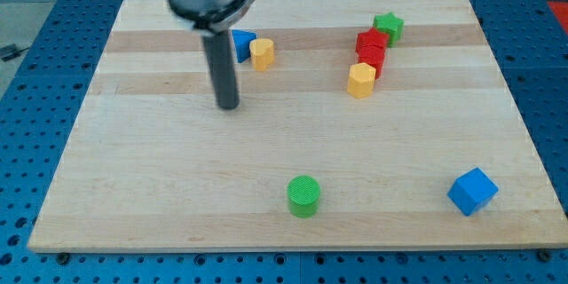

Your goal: Push the green circle into the yellow heart

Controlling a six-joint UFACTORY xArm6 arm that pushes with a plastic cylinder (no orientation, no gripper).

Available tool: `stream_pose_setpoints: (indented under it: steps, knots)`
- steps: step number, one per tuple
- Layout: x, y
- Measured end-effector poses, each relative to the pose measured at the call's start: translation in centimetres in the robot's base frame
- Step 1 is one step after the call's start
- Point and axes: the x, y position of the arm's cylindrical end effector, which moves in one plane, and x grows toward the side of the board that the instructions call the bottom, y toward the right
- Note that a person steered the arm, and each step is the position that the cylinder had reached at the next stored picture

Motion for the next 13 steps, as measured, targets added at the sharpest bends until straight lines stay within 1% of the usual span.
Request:
stream_pose_setpoints:
  steps: [1,2,3,4,6,7,8,9,10,11,12,13]
  knots:
    - [6.7,-3.0]
    - [13.3,-1.6]
    - [17.1,2.0]
    - [17.1,2.4]
    - [17.0,11.8]
    - [14.7,12.1]
    - [10.2,9.4]
    - [7.3,7.7]
    - [8.1,7.8]
    - [10.1,9.4]
    - [9.4,11.3]
    - [5.2,11.0]
